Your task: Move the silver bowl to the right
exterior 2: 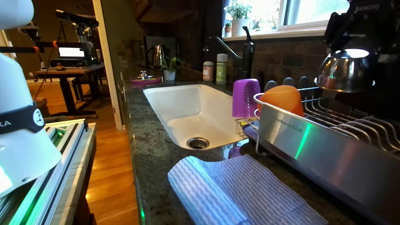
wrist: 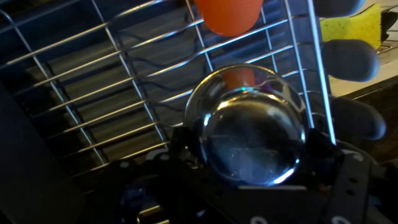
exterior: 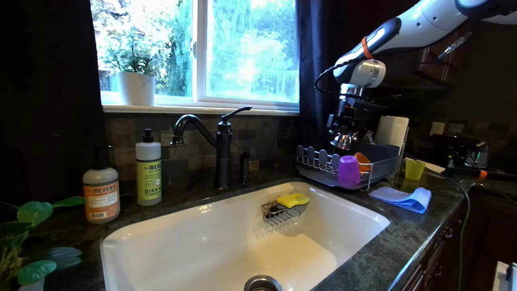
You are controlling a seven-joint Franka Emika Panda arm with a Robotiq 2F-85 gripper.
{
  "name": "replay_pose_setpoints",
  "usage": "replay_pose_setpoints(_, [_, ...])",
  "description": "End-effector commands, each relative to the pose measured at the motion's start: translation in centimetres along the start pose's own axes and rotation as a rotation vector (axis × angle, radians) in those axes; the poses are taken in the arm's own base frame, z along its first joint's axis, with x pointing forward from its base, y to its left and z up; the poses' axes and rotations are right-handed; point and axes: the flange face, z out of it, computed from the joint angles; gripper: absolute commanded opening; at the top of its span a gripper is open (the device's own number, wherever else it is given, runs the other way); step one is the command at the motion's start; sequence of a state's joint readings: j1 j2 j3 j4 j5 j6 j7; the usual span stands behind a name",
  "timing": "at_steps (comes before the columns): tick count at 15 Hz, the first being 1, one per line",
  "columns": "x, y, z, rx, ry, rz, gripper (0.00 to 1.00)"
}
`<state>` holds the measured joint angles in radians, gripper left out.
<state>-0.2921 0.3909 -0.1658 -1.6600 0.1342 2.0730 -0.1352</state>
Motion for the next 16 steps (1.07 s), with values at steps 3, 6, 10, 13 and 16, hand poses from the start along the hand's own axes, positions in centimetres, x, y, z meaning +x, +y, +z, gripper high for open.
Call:
replay_pose_setpoints(3, [0.8, 3.1, 3.9, -0.077, -0.055, 0.163, 0.68])
replay_pose_setpoints(6, [0.7, 3.9, 6.2, -0.099, -0.091, 0.216, 0.68])
replay_pose_setpoints(10, [0.7, 4.3, 7.0, -0.116, -0.097, 0.295, 1.00])
replay_pose_setpoints(13, [0.4, 3.7, 5.2, -0.116, -0.062, 0.326, 1.00])
replay_pose_setpoints(16, [-1.7, 1.5, 1.3, -0.120, 0.014, 0.279, 1.00])
